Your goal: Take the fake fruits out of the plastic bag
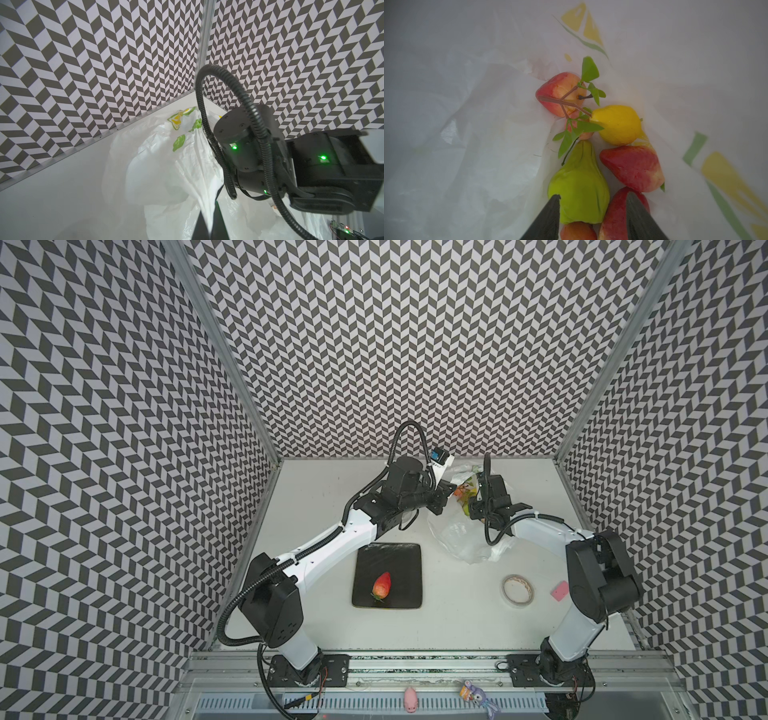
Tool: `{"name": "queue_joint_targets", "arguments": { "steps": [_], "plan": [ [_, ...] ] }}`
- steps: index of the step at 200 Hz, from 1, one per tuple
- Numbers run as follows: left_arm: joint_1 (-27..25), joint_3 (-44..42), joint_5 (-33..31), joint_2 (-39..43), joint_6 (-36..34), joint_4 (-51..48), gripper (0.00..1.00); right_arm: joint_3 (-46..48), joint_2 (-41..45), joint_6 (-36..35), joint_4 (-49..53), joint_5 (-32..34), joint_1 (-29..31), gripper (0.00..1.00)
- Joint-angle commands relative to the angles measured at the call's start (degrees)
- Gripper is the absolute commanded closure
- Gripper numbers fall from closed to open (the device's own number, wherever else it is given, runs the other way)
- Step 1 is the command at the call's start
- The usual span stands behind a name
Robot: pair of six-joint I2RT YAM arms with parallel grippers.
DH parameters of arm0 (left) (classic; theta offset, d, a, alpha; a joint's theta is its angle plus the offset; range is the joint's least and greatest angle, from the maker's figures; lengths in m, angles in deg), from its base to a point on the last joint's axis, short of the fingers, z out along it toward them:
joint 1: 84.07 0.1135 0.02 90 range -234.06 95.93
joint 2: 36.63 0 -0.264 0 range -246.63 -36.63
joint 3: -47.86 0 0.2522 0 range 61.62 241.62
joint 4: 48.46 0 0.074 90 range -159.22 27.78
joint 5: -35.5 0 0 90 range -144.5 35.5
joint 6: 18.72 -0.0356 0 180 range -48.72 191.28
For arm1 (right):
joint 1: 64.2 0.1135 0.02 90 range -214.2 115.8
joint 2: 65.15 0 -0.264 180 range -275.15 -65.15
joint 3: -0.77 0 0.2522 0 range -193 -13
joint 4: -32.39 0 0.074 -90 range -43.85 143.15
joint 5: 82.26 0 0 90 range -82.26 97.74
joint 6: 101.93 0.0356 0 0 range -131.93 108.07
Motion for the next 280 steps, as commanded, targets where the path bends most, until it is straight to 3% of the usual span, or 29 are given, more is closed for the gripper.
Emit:
{"name": "queue_joint_targets", "arguments": {
  "steps": [1, 25, 53, 78, 190, 212, 222, 254, 280],
  "plan": [
    [0.2, -1.0, 1.4, 2.3, 0.9, 0.8, 1.00, -3.2, -2.6, 11.0, 0.0, -3.4, -0.7, 0.44],
    [0.1, -1.8, 2.2, 2.6, 1.9, 1.7, 1.00, -5.3, -4.6, 17.5, 0.3, -4.0, -0.9, 0.37],
    [-0.2, -2.4, 3.3, 2.4, 2.5, 2.4, 1.00, -7.8, -7.1, 22.4, 2.5, -0.1, -0.9, 0.33],
    [-0.6, -2.6, 3.6, 2.4, 3.1, 2.9, 1.00, -9.5, -9.6, 23.1, 4.5, 2.4, -0.9, 0.31],
    [-0.8, -3.0, 2.0, 2.7, 3.6, 3.6, 1.00, -15.9, -19.2, 25.3, 9.8, 0.2, -0.9, 0.30],
    [-0.8, -3.0, 1.9, 2.8, 3.7, 3.4, 1.00, -17.6, -20.9, 25.4, 10.3, -0.6, -0.8, 0.24],
    [-0.8, -2.9, 1.8, 2.8, 3.8, 3.4, 1.00, -18.4, -21.6, 25.5, 10.7, -0.5, -0.8, 0.14],
    [-0.7, -2.6, 1.6, 2.8, 3.6, 3.3, 1.00, -19.1, -22.4, 25.8, 10.6, -0.5, -0.8, 0.15],
    [-0.5, -2.7, 0.1, 2.9, 3.9, 3.1, 1.00, -18.7, -20.5, 25.8, 9.9, -0.9, -0.8, 0.24]
  ]
}}
